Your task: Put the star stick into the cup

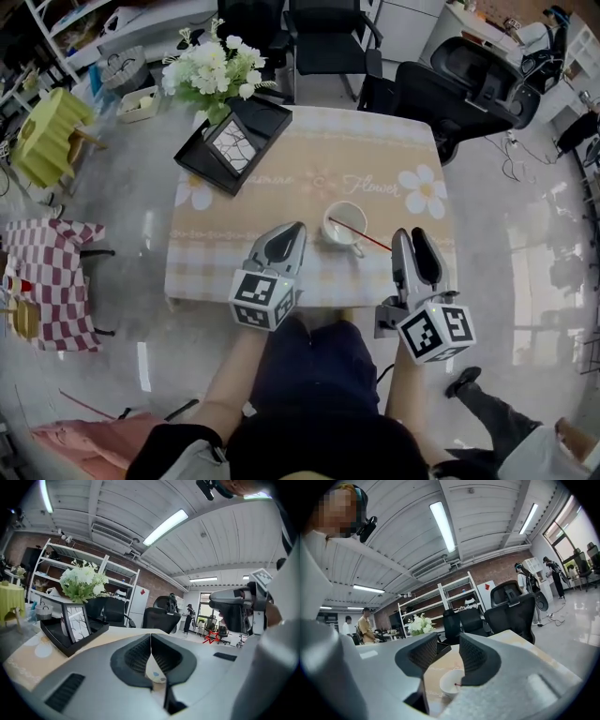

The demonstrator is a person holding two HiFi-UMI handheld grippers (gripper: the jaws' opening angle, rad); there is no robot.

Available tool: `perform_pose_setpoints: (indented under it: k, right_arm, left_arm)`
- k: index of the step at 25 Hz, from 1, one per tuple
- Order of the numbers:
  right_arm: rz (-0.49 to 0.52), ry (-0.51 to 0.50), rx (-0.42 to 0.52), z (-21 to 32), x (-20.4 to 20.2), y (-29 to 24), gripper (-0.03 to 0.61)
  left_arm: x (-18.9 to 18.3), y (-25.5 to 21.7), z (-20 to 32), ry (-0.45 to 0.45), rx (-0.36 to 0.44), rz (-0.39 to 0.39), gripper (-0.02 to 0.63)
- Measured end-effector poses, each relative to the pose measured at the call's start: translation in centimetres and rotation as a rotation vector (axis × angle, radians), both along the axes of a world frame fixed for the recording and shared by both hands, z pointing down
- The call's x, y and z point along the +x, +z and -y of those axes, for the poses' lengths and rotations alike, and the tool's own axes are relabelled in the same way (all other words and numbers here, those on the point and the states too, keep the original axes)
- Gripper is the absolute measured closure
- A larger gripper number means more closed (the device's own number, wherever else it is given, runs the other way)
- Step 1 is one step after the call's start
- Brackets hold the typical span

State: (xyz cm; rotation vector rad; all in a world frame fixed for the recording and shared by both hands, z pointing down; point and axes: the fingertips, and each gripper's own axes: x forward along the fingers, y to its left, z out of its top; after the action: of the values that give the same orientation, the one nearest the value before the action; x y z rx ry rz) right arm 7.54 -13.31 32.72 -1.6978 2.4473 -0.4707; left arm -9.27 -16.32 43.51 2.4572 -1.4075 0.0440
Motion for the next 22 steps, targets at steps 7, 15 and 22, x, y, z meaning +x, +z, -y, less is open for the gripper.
perform_pose_setpoints:
  k: [7,15,22]
  right_arm:
    - [-0.024,-0.095,0.007,1.1,-4.8,0.9,0.437]
    - [-0.115,-0.183,-0.038,1.0,-9.1,6.1,0.477]
    - [-0.244,-0.14,-0.019,0.5,-8.9,8.6,0.565]
  left_arm:
    - [-2.7,-1.3,-1.0,-0.076,0.025,-0.001,0.603]
    - [-4.7,0.1,-2.2,-0.134,0.002,-0.002,0.603]
    - [-5.8,0.7,-2.2,-0.169,-0.007,-0.002,0.603]
